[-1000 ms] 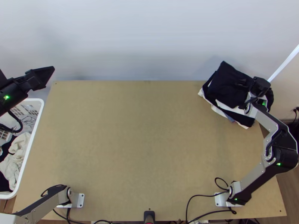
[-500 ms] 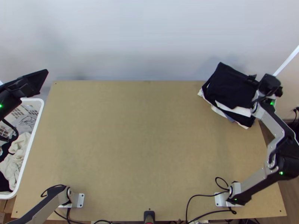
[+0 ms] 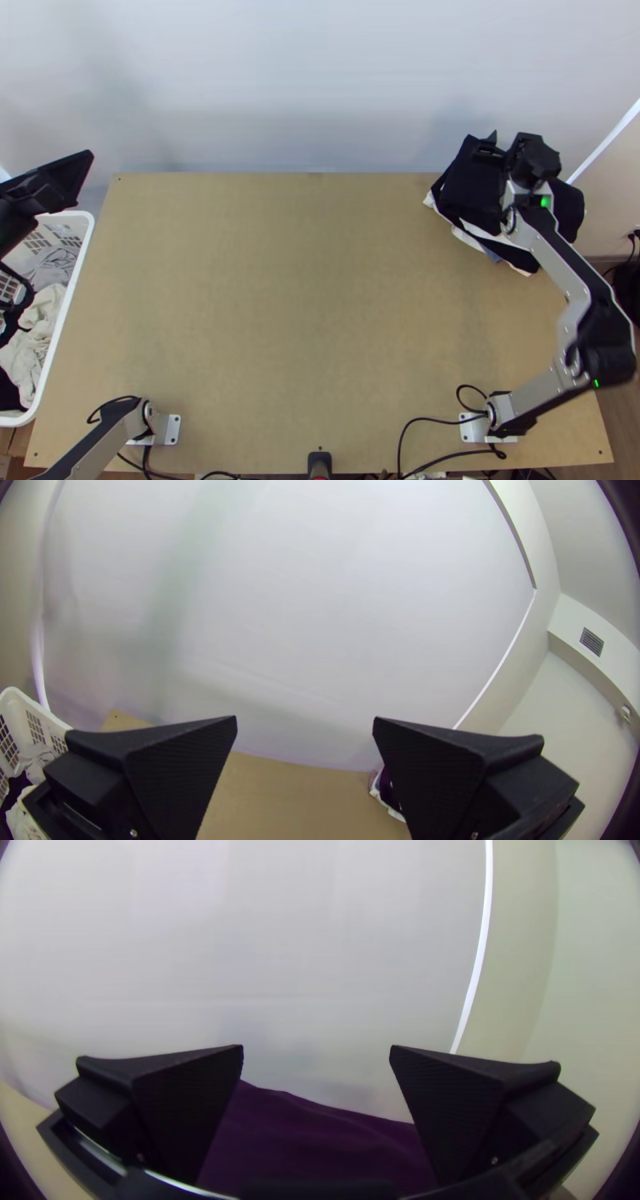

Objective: Fold the t-shirt

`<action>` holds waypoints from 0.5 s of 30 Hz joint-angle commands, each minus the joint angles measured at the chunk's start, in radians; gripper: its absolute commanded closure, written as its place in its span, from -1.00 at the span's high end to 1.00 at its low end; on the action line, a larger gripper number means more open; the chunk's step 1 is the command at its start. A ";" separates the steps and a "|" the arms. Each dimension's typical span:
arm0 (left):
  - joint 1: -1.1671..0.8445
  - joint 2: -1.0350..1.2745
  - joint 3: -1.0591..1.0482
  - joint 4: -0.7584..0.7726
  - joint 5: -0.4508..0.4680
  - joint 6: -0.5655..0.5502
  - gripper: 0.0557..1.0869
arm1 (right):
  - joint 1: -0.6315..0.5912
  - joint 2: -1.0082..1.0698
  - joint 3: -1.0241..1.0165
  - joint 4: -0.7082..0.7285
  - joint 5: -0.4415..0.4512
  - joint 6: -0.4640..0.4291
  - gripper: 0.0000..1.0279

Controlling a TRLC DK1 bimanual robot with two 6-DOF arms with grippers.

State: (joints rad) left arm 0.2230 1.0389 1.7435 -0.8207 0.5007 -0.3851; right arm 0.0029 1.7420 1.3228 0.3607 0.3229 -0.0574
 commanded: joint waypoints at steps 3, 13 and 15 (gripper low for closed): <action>0.030 -0.031 -0.007 0.017 0.004 0.008 0.92 | -0.032 0.189 0.131 -0.012 0.004 -0.013 0.93; 0.055 -0.034 -0.027 0.015 0.004 0.031 0.92 | -0.101 0.444 0.365 -0.031 0.048 0.008 0.93; 0.055 -0.036 -0.038 0.015 0.004 0.029 0.92 | -0.107 0.461 0.369 -0.035 0.058 0.010 0.93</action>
State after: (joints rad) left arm 0.2707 1.0199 1.7309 -0.8204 0.5007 -0.3656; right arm -0.0856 2.1601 1.6623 0.3313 0.3531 -0.0528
